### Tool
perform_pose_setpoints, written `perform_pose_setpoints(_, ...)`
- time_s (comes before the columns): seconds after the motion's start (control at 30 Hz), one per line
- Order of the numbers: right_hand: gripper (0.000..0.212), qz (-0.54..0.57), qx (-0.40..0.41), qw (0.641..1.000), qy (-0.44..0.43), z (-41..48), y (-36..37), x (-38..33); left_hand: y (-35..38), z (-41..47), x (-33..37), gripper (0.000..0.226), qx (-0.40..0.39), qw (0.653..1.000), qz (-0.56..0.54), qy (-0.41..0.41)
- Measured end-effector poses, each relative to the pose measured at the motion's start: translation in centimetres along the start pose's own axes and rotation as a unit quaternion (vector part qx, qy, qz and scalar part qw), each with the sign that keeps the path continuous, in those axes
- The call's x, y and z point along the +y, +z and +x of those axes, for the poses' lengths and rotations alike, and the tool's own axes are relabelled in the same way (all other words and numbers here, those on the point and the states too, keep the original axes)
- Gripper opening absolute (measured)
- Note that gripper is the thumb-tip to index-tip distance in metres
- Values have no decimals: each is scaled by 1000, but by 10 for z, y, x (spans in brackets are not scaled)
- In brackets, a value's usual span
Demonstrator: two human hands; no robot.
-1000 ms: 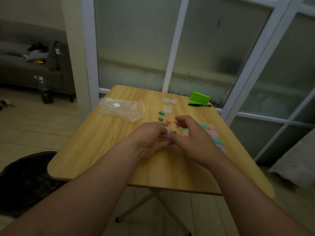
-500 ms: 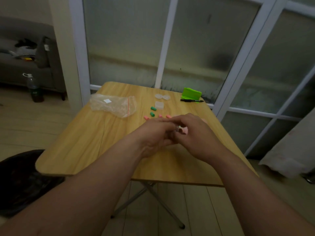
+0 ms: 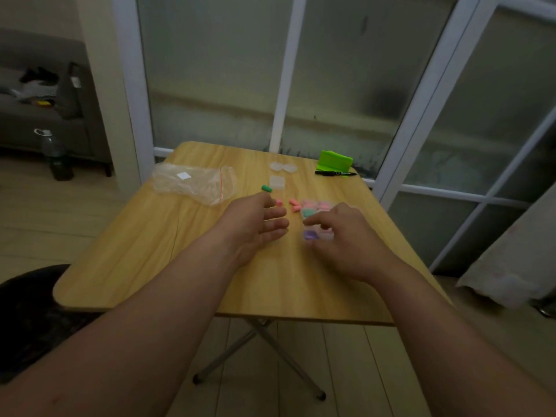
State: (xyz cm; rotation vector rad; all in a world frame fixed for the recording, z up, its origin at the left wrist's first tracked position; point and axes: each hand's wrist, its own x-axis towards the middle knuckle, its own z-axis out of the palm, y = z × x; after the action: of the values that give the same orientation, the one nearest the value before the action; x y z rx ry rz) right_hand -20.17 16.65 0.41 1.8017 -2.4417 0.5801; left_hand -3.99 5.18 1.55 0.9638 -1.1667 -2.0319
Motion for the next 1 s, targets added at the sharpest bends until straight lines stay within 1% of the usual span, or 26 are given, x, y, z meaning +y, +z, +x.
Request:
perform_pose_setpoints(0.07, 40, -14, -17, 1000, 9, 2, 2, -2, -2, 2, 0, 13, 2, 1000, -3, -1)
perform_pose_setpoints(0.17, 41, -24, -37, 999, 22, 4, 2, -1, -5, 5, 1, 25, 6, 1000, -9, -2)
perform_pose_setpoints(0.27, 44, -17, -44, 998, 28, 5, 2, -1, -7, 9, 4, 29, 9, 1000, -18, 0)
perform_pose_setpoints(0.4, 47, 0, -40, 999, 22, 8, 3, -5, -10, 18, 10, 24, 11, 999, -35, 6)
perform_pose_setpoints(0.5, 39, 45, -12, 999, 26, 16, 3, -5, -13, 24, 19, 14, 23, 998, -59, 18)
perform_pose_setpoints(0.6, 26, 67, 30, 997, 34, 37, 4, -3, -21, 34, 30, 13, 51, 994, -78, 54)
perform_pose_setpoints(0.67, 25, 66, 42, 996, 37, 59, 7, -3, -28, 39, 38, 17, 69, 991, -86, 78)
perform_pose_setpoints(0.73, 27, 54, 42, 997, 35, 87, 13, -2, -35, 42, 45, 25, 75, 989, -91, 92)
perform_pose_setpoints(0.83, 32, 24, 27, 999, 22, 130, 24, 2, -42, 46, 54, 44, 76, 988, -88, 104)
perform_pose_setpoints(0.9, 36, 4, 11, 1000, 19, 155, 31, 5, -45, 50, 59, 46, 77, 986, -99, 110)
perform_pose_setpoints(1.0, 44, -35, -17, 999, 29, 185, 43, 10, -50, 56, 64, 41, 88, 983, -119, 111)
